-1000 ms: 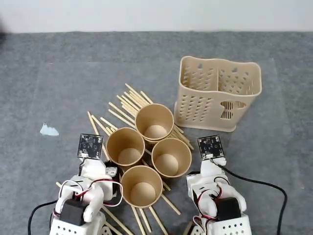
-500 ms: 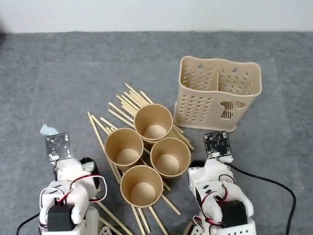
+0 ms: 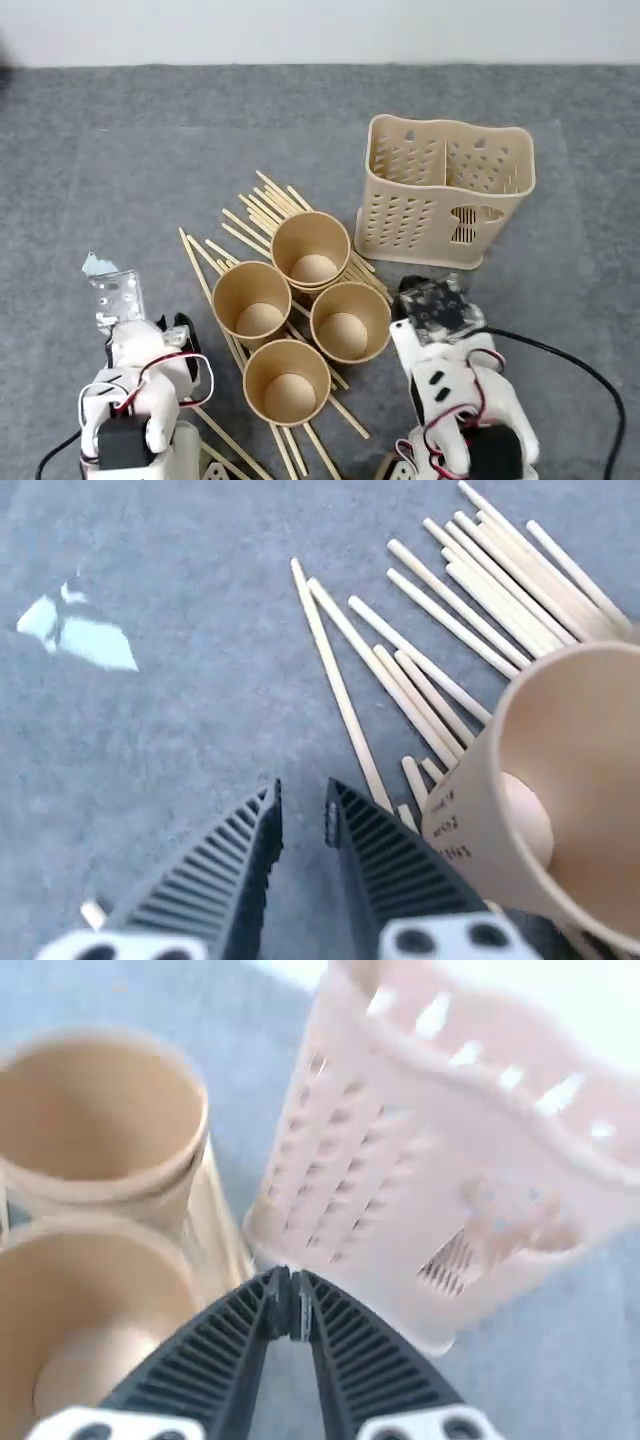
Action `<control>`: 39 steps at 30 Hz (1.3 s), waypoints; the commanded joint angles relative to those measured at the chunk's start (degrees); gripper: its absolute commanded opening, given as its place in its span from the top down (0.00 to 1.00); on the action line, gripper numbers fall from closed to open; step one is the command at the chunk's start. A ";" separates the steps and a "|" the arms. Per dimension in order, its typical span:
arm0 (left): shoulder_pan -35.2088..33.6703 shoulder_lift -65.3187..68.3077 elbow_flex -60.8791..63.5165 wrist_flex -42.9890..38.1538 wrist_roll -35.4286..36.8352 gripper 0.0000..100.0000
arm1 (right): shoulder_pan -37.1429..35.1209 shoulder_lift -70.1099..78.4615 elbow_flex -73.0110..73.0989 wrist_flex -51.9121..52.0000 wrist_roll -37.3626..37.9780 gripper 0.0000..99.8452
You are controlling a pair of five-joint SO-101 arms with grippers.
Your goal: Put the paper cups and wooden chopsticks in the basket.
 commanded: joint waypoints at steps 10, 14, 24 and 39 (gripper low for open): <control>-0.26 -0.53 0.31 -2.99 -3.87 0.92 | 0.92 17.98 -22.59 4.09 -12.31 0.99; -0.26 -0.53 0.31 -2.99 -3.96 0.92 | 0.57 32.13 -32.97 12.18 -13.80 0.99; -0.26 -0.53 0.31 -2.99 -4.13 0.92 | -9.45 53.41 -39.74 21.49 -21.19 0.78; -0.26 -0.53 1.19 -3.08 -4.22 0.92 | -12.00 70.29 -39.56 19.91 -21.36 0.90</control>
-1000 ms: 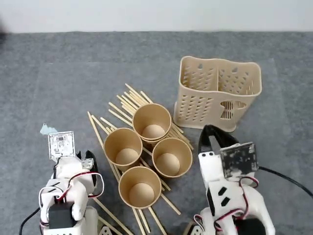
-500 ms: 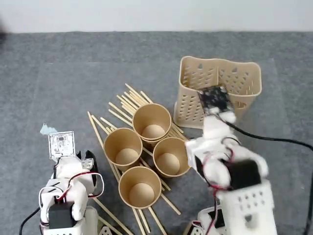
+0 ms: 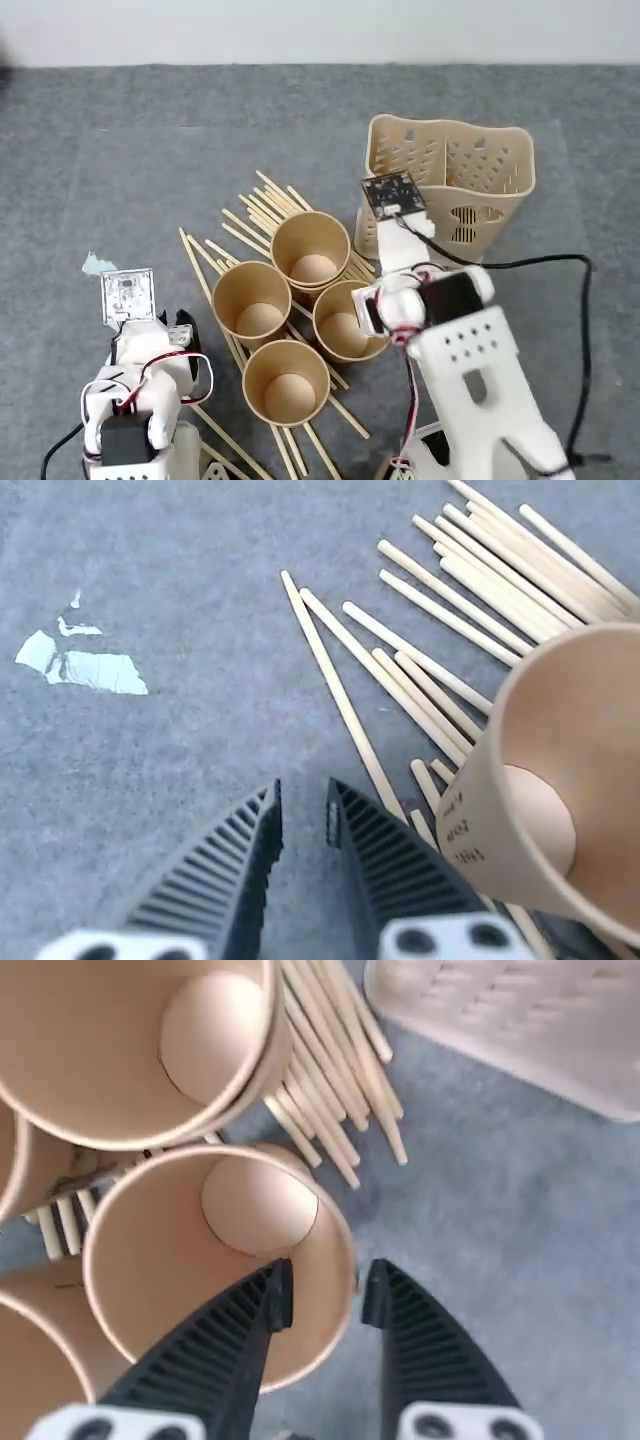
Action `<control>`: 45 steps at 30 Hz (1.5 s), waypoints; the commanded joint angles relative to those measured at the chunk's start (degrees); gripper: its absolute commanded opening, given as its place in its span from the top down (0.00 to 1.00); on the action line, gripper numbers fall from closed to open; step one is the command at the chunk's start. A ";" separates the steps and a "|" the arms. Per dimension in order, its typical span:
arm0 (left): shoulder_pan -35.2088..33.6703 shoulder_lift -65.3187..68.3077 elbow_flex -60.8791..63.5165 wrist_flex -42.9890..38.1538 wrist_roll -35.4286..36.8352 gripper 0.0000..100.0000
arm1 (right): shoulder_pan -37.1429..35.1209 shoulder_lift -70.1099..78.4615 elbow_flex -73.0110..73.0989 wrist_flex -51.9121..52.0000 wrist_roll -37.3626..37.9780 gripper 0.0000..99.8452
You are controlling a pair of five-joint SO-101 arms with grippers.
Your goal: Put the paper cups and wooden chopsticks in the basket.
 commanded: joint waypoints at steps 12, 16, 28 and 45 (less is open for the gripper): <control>-0.26 -0.53 -0.13 -1.14 -0.70 0.92 | -0.22 -3.56 -4.40 2.15 3.08 0.99; -0.26 -0.53 -0.13 -1.14 -0.70 0.92 | 2.42 -8.75 -13.54 10.15 5.98 0.99; -0.26 -0.53 -0.04 -1.14 -0.70 0.92 | 19.30 -3.47 -46.51 17.98 14.24 0.99; -0.26 -0.53 -0.04 -1.14 -0.70 0.92 | 35.38 16.48 -61.01 7.25 13.80 0.99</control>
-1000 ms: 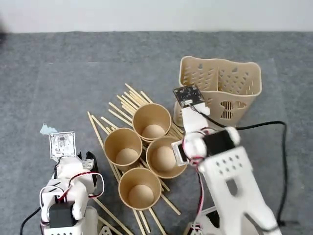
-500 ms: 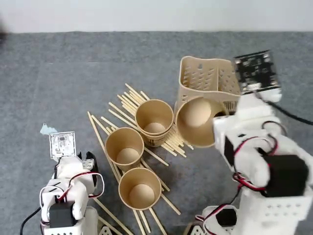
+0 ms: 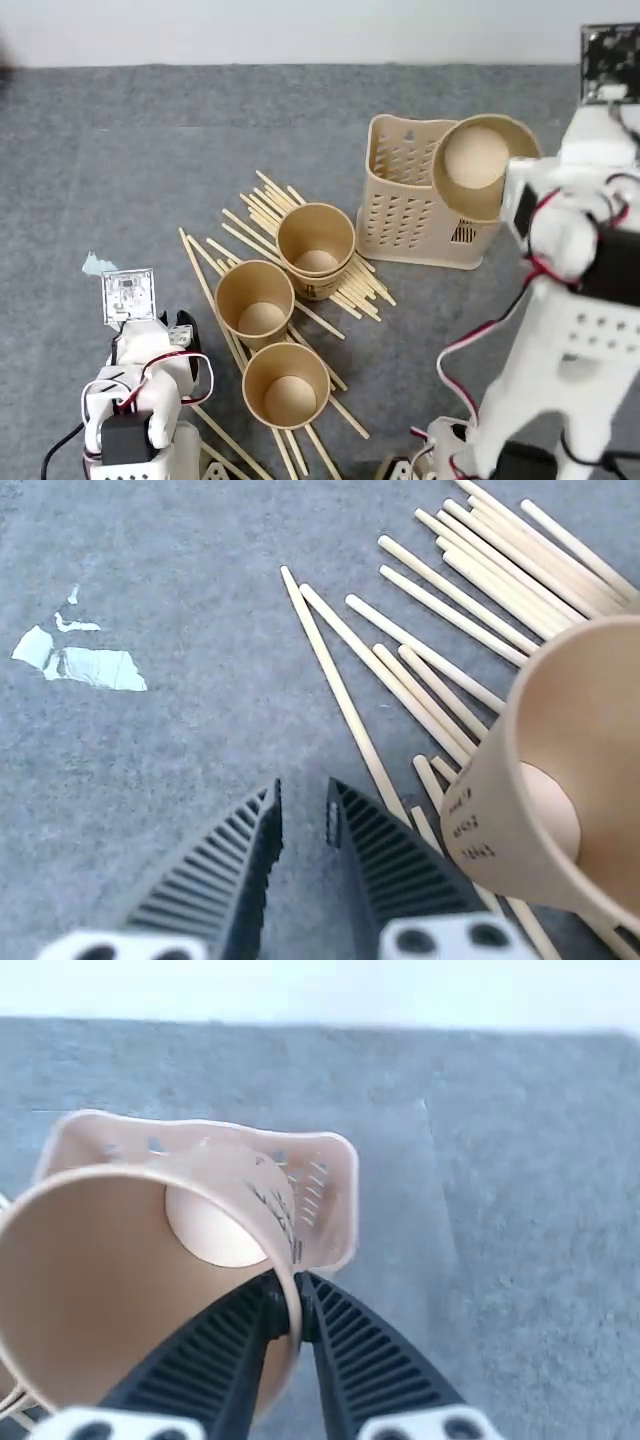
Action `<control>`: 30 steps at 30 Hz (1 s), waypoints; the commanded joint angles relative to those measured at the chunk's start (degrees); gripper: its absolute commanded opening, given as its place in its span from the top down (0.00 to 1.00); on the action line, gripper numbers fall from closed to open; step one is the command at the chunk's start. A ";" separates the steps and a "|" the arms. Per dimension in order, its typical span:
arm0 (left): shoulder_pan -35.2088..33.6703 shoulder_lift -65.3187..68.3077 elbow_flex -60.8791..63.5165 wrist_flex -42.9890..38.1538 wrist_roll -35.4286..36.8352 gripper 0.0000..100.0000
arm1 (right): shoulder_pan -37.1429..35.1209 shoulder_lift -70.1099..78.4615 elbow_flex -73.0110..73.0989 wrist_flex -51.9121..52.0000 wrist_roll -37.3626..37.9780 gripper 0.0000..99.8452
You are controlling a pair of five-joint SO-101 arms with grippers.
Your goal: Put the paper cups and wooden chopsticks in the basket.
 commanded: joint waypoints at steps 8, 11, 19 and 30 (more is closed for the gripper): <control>-0.26 -0.53 -0.40 -1.14 -0.70 0.92 | 2.33 8.48 -2.64 -2.07 0.44 0.94; -0.26 -0.53 -0.40 -1.14 -0.70 0.92 | 2.24 8.57 -2.73 -2.51 0.44 0.81; -0.26 -0.53 -0.40 -1.14 -0.70 0.92 | 1.98 6.81 -6.77 -2.86 0.35 0.70; -0.26 -0.53 -0.40 -0.97 -0.70 0.92 | -3.82 12.62 -6.95 -8.92 0.26 0.70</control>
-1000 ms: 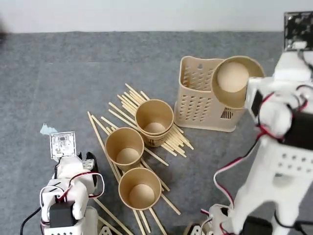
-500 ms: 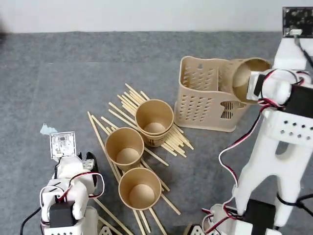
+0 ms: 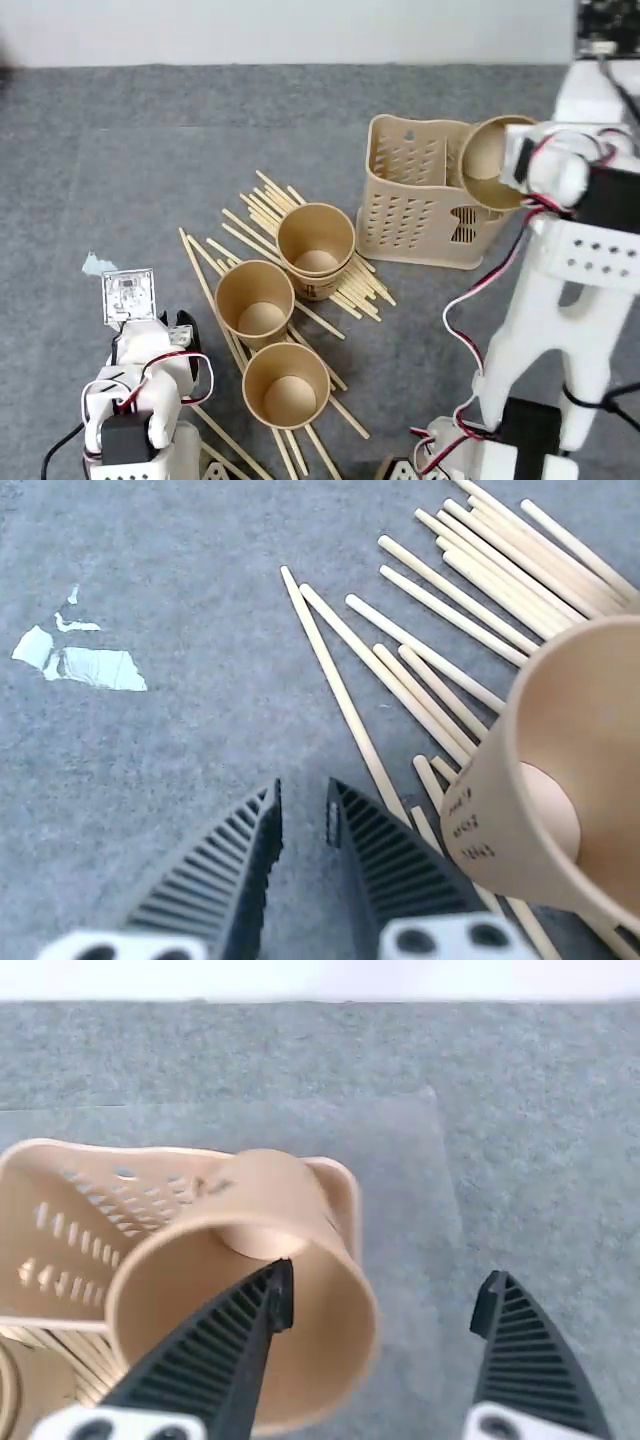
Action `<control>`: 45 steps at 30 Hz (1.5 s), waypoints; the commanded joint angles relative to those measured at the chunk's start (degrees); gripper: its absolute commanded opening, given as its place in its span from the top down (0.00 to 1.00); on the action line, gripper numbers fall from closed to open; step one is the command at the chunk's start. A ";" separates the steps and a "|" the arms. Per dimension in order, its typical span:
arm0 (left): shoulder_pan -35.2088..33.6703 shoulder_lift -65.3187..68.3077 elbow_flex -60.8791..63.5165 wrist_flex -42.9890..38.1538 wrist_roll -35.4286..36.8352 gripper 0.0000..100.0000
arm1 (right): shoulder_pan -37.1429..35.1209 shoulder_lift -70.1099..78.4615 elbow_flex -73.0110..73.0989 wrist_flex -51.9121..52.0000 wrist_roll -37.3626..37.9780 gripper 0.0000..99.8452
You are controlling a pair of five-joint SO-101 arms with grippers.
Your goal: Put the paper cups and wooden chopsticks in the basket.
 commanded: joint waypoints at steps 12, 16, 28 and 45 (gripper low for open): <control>-0.26 -0.53 -0.40 -0.97 -0.70 0.92 | -3.12 9.89 -3.08 -16.92 0.35 0.70; -0.26 -0.53 -0.40 -0.97 -0.70 0.92 | -3.03 8.13 -3.25 -13.32 0.44 0.70; -0.26 -0.53 -3.82 -1.14 -0.62 0.92 | -3.03 -6.99 -2.64 15.43 0.35 0.70; -0.09 -0.35 -20.70 -7.12 -4.22 0.92 | -2.86 -23.34 39.21 13.32 0.53 0.70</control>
